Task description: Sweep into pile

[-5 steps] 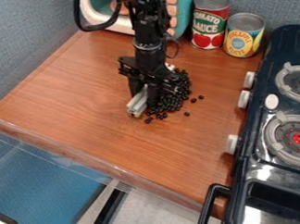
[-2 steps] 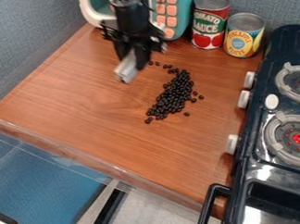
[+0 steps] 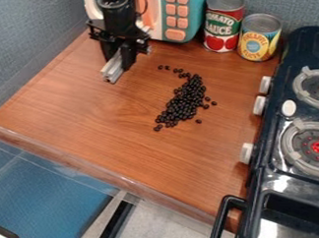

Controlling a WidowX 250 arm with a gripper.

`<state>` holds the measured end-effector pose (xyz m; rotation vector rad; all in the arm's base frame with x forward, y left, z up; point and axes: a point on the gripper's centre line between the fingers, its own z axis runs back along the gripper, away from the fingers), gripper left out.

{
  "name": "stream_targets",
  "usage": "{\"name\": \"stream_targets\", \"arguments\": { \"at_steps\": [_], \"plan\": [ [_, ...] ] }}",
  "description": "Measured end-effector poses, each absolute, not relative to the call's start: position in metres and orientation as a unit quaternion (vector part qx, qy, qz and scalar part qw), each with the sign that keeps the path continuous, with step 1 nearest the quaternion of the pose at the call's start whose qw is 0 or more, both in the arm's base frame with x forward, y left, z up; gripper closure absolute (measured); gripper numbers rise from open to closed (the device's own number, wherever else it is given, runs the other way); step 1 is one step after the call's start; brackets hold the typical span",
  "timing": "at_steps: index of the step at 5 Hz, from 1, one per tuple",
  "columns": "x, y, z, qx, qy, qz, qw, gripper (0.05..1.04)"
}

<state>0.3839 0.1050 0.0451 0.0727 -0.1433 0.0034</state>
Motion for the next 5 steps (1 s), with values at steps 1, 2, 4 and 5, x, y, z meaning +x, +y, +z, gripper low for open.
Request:
{"name": "stream_targets", "arguments": {
  "at_steps": [1, 2, 4, 5],
  "plan": [
    [0.389, 0.118, 0.030, 0.046, -0.053, 0.007, 0.997, 0.698],
    [0.391, 0.119, 0.019, 0.052, -0.035, 0.005, 0.998, 0.698],
    [0.398, 0.073, 0.016, 0.029, -0.031, -0.030, 0.999, 0.698],
    [0.395, 0.054, 0.014, 0.023, -0.029, -0.041, 0.998, 0.698]
  ]
}}
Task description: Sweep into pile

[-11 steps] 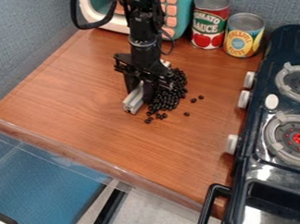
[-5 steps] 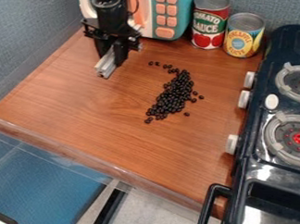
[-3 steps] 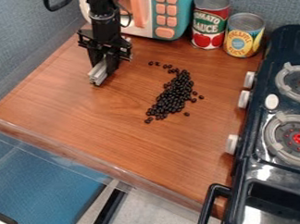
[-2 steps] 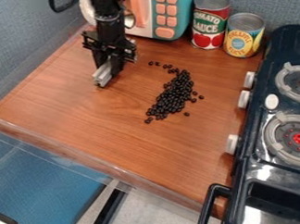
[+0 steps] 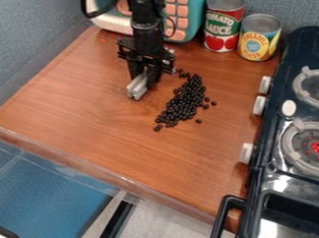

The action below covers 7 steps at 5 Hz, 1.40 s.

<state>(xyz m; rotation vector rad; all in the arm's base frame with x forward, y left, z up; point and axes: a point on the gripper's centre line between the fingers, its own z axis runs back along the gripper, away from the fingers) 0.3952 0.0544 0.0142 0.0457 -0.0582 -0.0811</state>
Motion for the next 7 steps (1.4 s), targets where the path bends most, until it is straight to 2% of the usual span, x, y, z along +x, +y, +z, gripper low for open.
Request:
{"name": "stream_targets", "arguments": {
  "at_steps": [2, 4, 5, 6, 7],
  "plan": [
    [0.384, 0.038, 0.013, 0.032, -0.033, -0.072, 0.996, 0.698],
    [0.374, 0.027, 0.016, 0.021, -0.037, -0.090, 0.995, 0.698],
    [0.376, 0.026, 0.030, 0.020, -0.055, -0.089, 0.994, 0.698],
    [0.376, 0.039, 0.042, 0.008, -0.064, -0.068, 0.996, 0.698],
    [0.381, 0.082, 0.058, 0.000, -0.082, -0.010, 0.997, 0.698]
  ]
}}
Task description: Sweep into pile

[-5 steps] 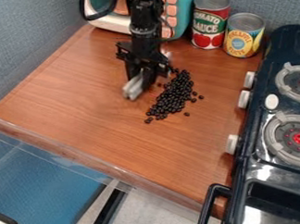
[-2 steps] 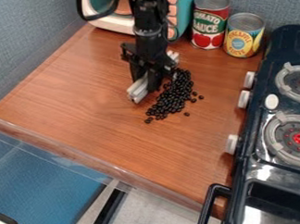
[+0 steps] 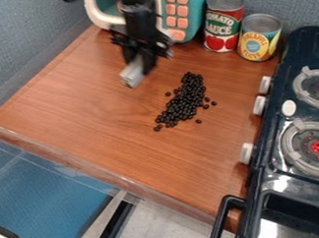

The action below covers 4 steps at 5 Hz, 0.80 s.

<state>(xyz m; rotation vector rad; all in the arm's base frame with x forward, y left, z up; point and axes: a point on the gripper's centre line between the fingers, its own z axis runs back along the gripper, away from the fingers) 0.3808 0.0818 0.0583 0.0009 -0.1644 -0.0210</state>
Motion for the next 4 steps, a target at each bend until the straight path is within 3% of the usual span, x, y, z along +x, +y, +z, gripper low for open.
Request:
{"name": "stream_targets", "arguments": {
  "at_steps": [1, 2, 4],
  "plan": [
    [0.383, 0.128, 0.077, 0.010, -0.102, 0.034, 0.994, 0.698],
    [0.379, 0.164, 0.061, 0.017, -0.084, 0.059, 0.995, 0.698],
    [0.366, 0.177, 0.023, 0.026, -0.031, 0.062, 0.997, 0.698]
  ]
}}
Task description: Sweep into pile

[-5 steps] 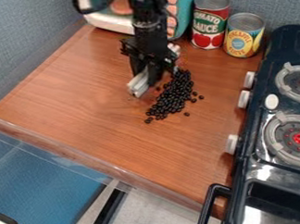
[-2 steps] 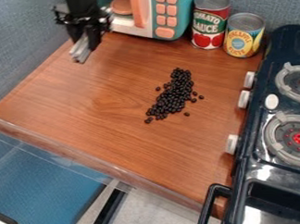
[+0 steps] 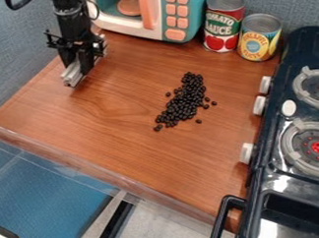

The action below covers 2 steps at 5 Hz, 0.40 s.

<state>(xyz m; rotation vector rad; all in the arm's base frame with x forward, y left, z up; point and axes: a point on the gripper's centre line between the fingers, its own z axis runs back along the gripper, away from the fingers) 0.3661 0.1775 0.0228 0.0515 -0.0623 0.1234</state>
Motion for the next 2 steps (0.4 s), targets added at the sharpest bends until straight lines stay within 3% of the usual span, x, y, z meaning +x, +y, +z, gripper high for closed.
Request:
{"name": "stream_targets", "arguments": {
  "at_steps": [1, 2],
  "plan": [
    [0.3610, 0.1765, 0.0164, 0.021, -0.013, 0.071, 0.997, 0.636],
    [0.3587, 0.1685, 0.0187, -0.004, -0.005, 0.076, 0.997, 0.326]
  ]
}}
